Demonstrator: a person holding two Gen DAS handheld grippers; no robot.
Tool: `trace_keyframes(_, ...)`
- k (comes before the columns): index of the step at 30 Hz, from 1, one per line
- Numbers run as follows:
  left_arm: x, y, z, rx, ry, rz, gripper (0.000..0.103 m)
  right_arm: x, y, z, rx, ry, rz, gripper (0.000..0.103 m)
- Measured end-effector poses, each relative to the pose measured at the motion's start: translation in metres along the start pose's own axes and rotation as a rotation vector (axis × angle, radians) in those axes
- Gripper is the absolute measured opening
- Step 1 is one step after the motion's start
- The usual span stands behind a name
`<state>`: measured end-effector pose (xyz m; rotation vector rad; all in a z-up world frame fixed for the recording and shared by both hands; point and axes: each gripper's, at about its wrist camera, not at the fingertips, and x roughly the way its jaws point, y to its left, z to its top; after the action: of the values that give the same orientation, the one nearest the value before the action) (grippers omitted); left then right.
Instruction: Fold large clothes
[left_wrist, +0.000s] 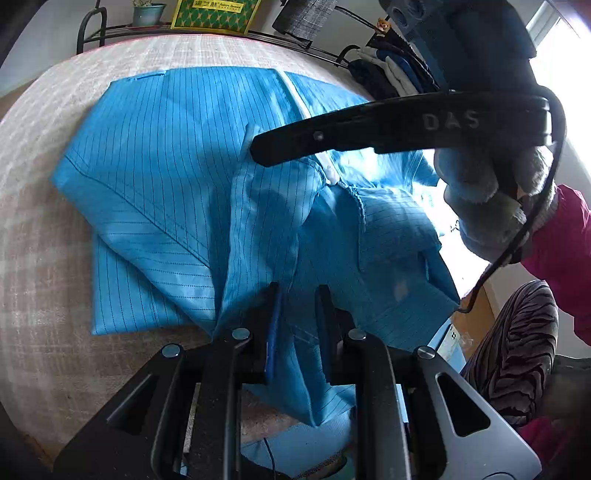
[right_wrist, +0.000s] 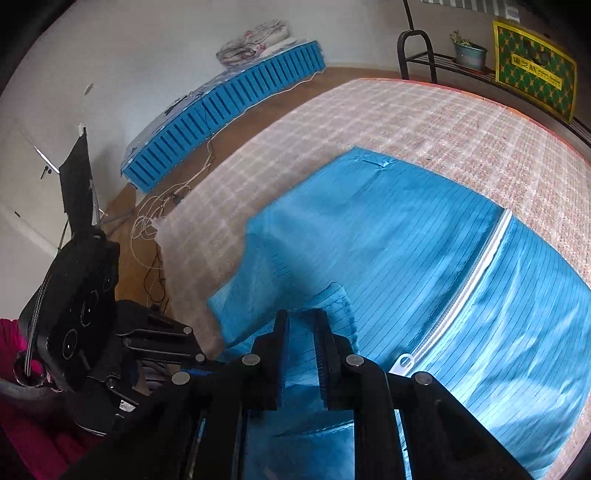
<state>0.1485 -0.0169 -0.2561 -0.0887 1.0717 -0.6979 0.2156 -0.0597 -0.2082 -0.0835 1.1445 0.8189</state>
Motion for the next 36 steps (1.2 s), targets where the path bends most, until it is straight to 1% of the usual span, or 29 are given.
trace_keyframes(3, -0.003, 0.0, 0.0, 0.01, -0.003, -0.014, 0.017, 0.01, -0.011, 0.001, 0.022, 0.021, -0.052, 0.013)
trace_keyframes(5, -0.008, -0.001, 0.0, 0.015, -0.005, -0.014, 0.017, 0.006, -0.015, -0.001, 0.032, 0.014, -0.068, 0.013)
trace_keyframes(6, -0.012, -0.001, -0.001, 0.012, -0.014, -0.013, 0.017, 0.0, -0.016, -0.002, 0.045, 0.0, -0.057, 0.014)
trace_keyframes(8, -0.021, -0.002, 0.0, -0.002, -0.034, -0.024, 0.017, -0.02, -0.017, -0.007, 0.066, -0.053, -0.025, 0.023)
trace_keyframes(9, -0.024, -0.004, 0.0, -0.003, -0.041, -0.033, 0.017, -0.032, -0.017, -0.012, 0.069, -0.084, -0.016, 0.025)
trace_keyframes(10, -0.028, -0.005, 0.001, -0.001, -0.046, -0.036, 0.017, -0.044, -0.016, -0.019, 0.067, -0.11, -0.017, 0.029)
trace_keyframes(11, -0.029, -0.006, 0.003, -0.001, -0.046, -0.04, 0.017, -0.054, -0.015, -0.026, 0.064, -0.124, -0.029, 0.029)
trace_keyframes(13, -0.028, -0.008, 0.006, 0.001, -0.034, -0.053, 0.017, -0.074, -0.014, -0.043, 0.068, -0.149, -0.035, 0.029)
trace_keyframes(15, -0.024, -0.012, 0.006, 0.011, -0.011, -0.064, 0.017, -0.088, -0.019, -0.061, 0.091, -0.164, -0.06, 0.029)
trace_keyframes(19, -0.005, -0.033, 0.004, 0.059, 0.044, -0.06, 0.017, -0.102, -0.045, -0.093, 0.193, -0.175, -0.103, 0.027)
trace_keyframes(22, 0.006, -0.045, 0.001, 0.08, 0.06, -0.055, 0.017, -0.106, -0.058, -0.111, 0.26, -0.178, -0.085, 0.027)
trace_keyframes(24, 0.01, -0.052, 0.004, 0.095, 0.049, -0.03, 0.017, -0.11, -0.054, -0.121, 0.251, -0.181, -0.079, 0.027)
trace_keyframes(26, 0.011, -0.056, 0.012, 0.111, 0.023, 0.002, 0.017, -0.108, -0.05, -0.127, 0.236, -0.174, -0.093, 0.027)
trace_keyframes(29, 0.005, -0.059, 0.031, 0.094, -0.024, -0.006, 0.017, -0.107, -0.051, -0.135, 0.244, -0.172, -0.094, 0.027)
trace_keyframes(31, 0.001, -0.064, 0.043, 0.123, -0.044, 0.0, 0.017, -0.111, -0.051, -0.141, 0.25, -0.184, -0.075, 0.027)
trace_keyframes(34, 0.003, -0.072, 0.058, 0.163, -0.034, 0.003, 0.017, -0.116, -0.048, -0.147, 0.244, -0.198, -0.055, 0.027)
trace_keyframes(36, 0.0, -0.07, 0.056, 0.178, -0.032, 0.013, 0.017, -0.114, -0.045, -0.15, 0.238, -0.193, -0.09, 0.027)
